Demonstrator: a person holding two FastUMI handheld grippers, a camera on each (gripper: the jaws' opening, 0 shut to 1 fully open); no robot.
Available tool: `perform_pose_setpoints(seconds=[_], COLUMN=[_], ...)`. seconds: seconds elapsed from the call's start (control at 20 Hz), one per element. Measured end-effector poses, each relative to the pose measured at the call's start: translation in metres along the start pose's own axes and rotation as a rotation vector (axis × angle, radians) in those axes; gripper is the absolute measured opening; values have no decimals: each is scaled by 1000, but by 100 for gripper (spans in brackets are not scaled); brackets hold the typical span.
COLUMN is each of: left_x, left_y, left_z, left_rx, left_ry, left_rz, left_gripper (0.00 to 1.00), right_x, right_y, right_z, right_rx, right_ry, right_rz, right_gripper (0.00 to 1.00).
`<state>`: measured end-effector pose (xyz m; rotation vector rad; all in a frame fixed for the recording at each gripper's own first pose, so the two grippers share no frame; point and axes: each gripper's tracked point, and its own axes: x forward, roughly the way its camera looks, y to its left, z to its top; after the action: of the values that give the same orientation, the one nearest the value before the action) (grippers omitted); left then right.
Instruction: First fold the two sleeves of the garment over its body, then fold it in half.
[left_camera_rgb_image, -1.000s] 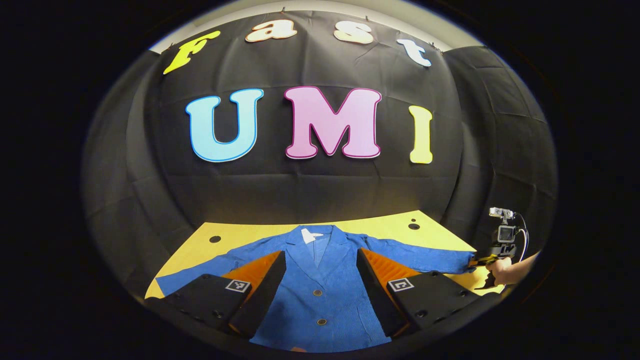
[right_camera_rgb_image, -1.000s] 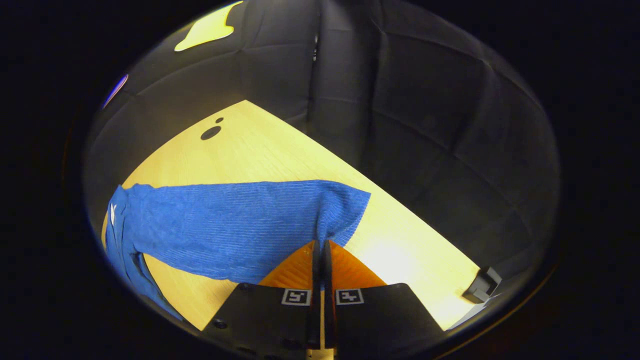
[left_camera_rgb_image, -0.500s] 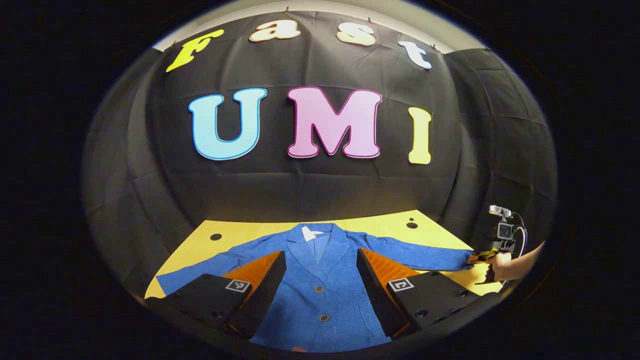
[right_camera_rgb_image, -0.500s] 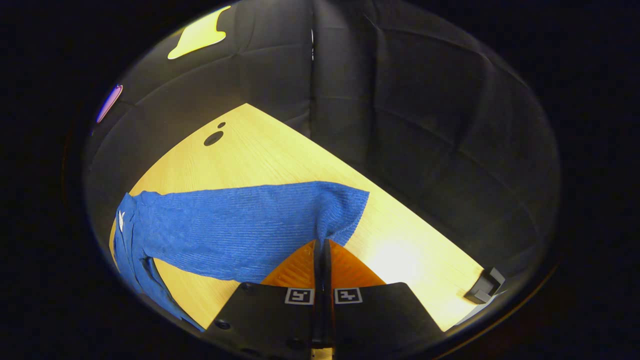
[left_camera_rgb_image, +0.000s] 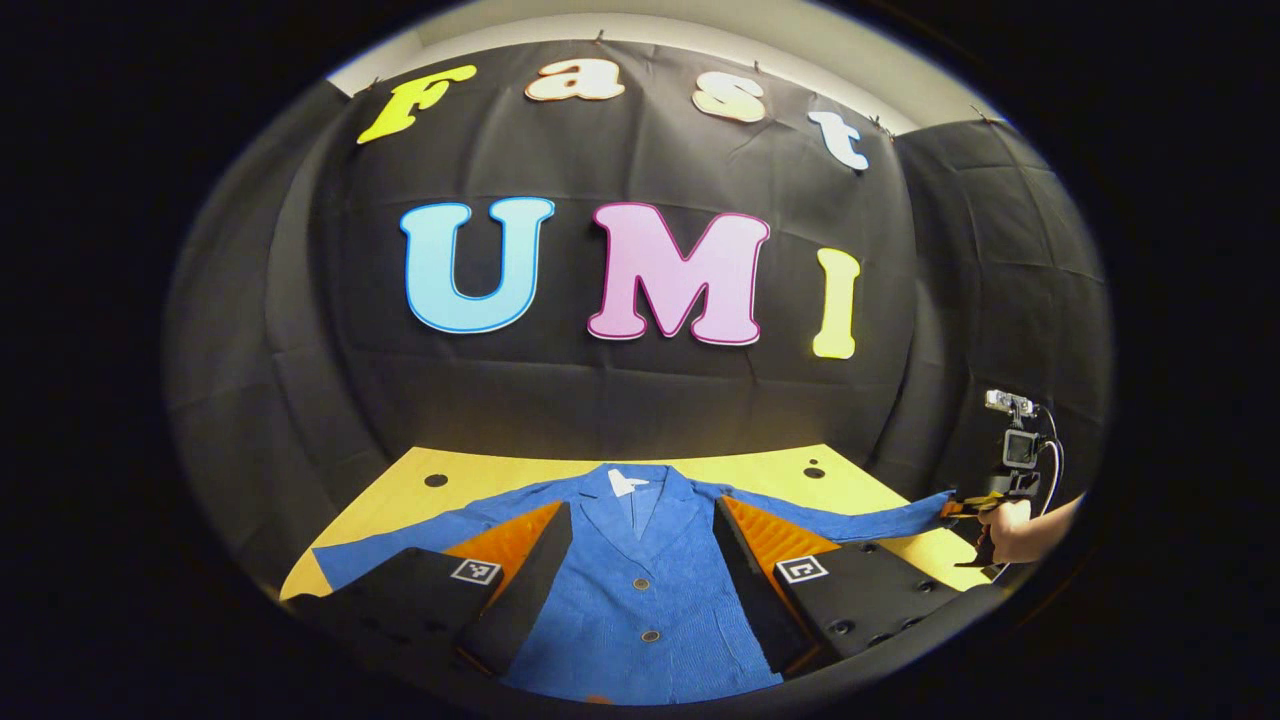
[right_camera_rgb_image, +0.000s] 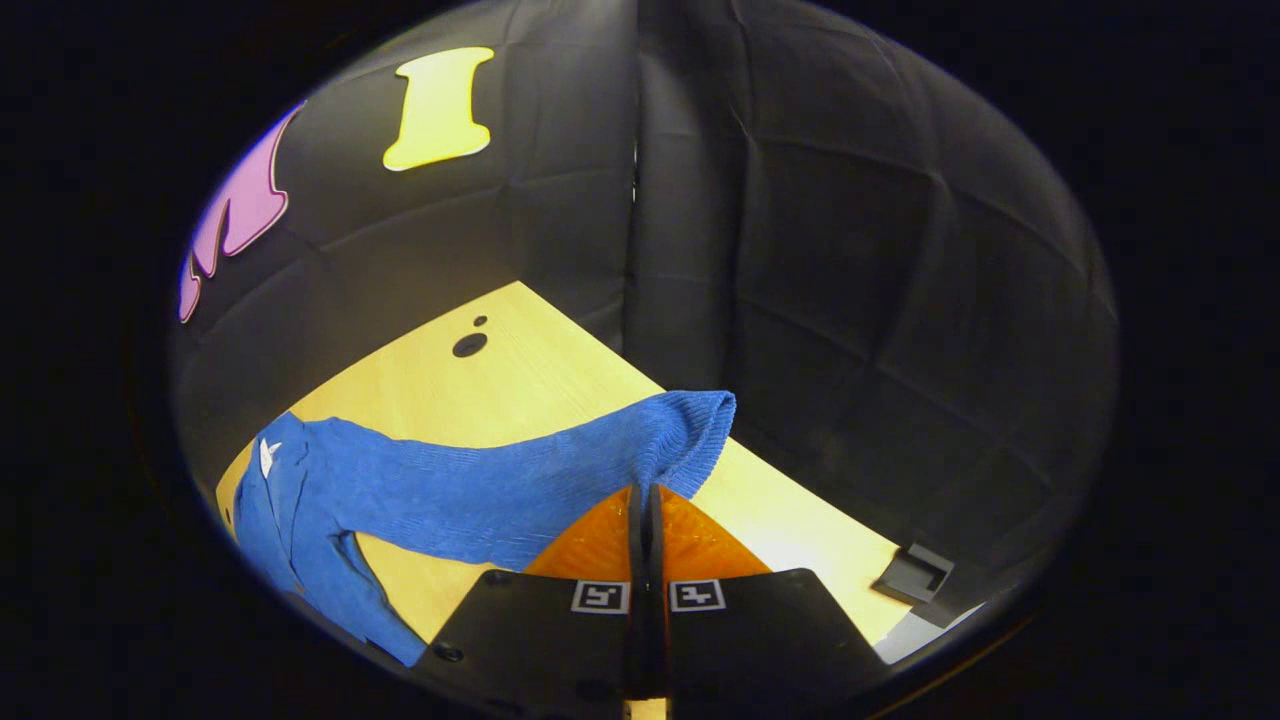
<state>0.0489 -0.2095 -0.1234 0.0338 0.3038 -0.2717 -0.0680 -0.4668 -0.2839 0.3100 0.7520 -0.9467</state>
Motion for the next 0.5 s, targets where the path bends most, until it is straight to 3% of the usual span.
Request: perform_pose_setpoints(seconds=[0.25, 0.5], left_x=[-29, -59], left_y=[37, 85], left_z=[-2, -14], left_rx=[-38, -107], left_ry=[-38, -44], left_rz=[35, 105], left_gripper=[82, 82], right_x=[-38, -82], right_y=[45, 141], right_z=[35, 49], right_rx=[-17, -91], right_ry=[-91, -149], right_rz=[46, 179], right_gripper=[0, 0])
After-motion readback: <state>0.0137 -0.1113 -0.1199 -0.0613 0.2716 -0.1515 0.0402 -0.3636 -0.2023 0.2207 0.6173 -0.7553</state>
